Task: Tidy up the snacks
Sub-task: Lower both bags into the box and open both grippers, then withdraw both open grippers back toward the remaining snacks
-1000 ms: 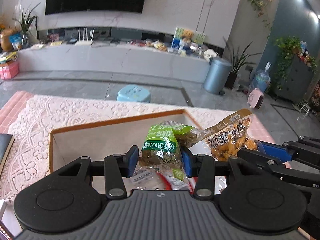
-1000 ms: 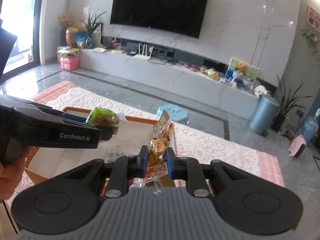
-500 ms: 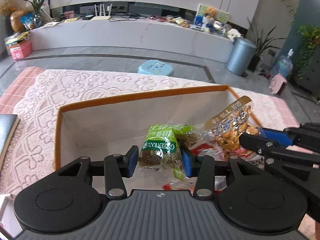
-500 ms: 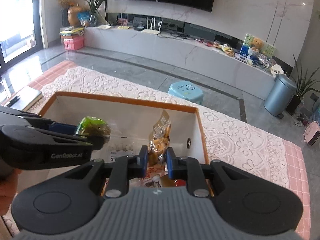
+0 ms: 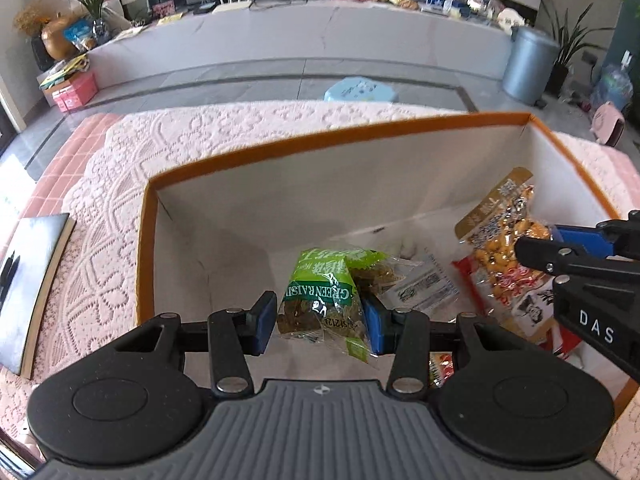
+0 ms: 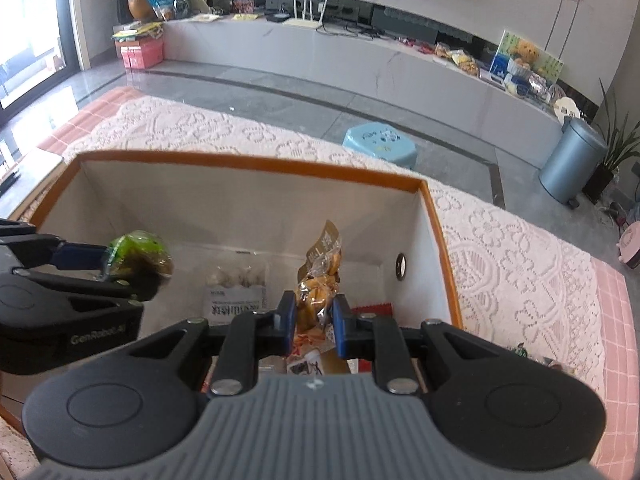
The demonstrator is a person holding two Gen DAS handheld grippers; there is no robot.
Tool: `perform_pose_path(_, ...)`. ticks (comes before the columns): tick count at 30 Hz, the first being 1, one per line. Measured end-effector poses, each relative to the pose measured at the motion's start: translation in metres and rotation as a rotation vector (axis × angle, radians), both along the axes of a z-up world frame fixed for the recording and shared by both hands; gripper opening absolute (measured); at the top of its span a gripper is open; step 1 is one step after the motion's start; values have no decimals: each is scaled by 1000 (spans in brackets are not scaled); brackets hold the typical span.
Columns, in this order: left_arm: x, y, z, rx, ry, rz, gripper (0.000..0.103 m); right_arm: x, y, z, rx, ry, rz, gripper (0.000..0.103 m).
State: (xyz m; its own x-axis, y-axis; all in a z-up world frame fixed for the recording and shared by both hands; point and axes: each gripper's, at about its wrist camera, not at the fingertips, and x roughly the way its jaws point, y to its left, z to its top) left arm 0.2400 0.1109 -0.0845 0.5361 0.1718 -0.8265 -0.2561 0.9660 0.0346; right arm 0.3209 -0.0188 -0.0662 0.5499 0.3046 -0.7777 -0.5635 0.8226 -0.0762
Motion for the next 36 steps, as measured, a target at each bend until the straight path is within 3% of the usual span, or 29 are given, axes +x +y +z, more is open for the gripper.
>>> perform_pose_path(8, 4, -2, -1, 4, 52, 5, 57, 4, 0, -9, -36, 3, -34, 19)
perform_pose_path(11, 0, -2, 2, -11, 22, -13, 68, 1, -1, -3, -31, -11, -34, 31)
perform_pose_path(13, -1, -3, 3, 0, 6, -25, 69, -2, -4, 2, -34, -27, -34, 36)
perform_pose_path(18, -22, -10, 16, 67, -118, -31, 78, -14, -14, 14, -32, -67, -51, 47)
perform_pose_path(22, -40, -9, 32, 51, -239, -8, 79, -29, -33, 29, 38, -97, -78, 64)
perform_pose_path(26, -53, -15, 51, 4, -345, 3, 79, -51, -53, 46, 130, -142, -94, 66)
perform_pose_path(29, -63, -27, 63, 32, -403, 5, 79, -72, -71, 56, 178, -176, -104, 67)
perform_pose_path(36, -89, -64, 78, -9, -466, -84, 79, -125, -118, 66, 280, -218, -180, 73)
